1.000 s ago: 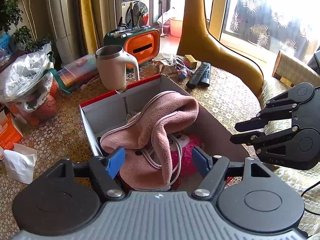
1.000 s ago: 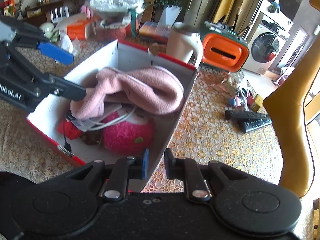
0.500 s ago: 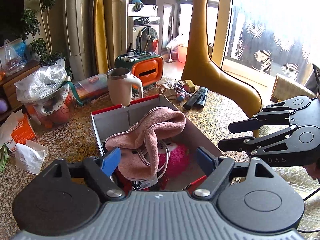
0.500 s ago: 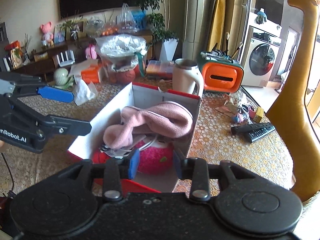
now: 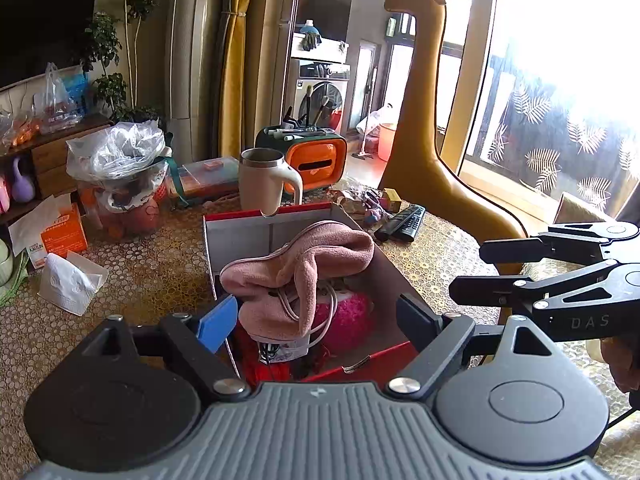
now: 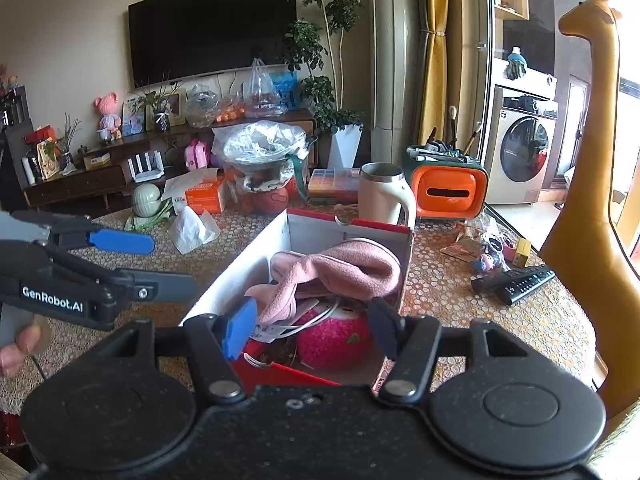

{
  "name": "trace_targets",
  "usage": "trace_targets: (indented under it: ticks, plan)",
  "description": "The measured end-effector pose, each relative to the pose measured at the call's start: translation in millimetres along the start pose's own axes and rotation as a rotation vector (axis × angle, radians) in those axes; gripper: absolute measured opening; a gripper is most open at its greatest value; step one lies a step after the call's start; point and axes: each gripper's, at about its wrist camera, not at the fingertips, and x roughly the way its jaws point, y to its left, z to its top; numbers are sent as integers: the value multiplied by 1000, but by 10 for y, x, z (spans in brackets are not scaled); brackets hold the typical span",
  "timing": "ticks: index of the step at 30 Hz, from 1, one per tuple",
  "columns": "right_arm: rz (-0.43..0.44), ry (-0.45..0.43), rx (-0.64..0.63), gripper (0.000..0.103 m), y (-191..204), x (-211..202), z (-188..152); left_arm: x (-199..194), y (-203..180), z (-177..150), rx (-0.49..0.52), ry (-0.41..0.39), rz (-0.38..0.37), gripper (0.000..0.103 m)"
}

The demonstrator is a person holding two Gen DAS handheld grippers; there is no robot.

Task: Organize objects

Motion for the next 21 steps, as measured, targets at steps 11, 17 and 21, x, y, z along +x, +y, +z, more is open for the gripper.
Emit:
trace_targets:
  ticks: [11,17,21]
  plan:
    - [32,-7,46,75,-1,-44,-133,-41,-91,-187,-17,-3,-8,103]
    - [32,-5,65,76,-7,-52,-189,-33,-114,-202,-17,-17,6,103]
    - [27,-3,73,76,-14,-55,-211,-17,-129,-201,-9,-34,47,103]
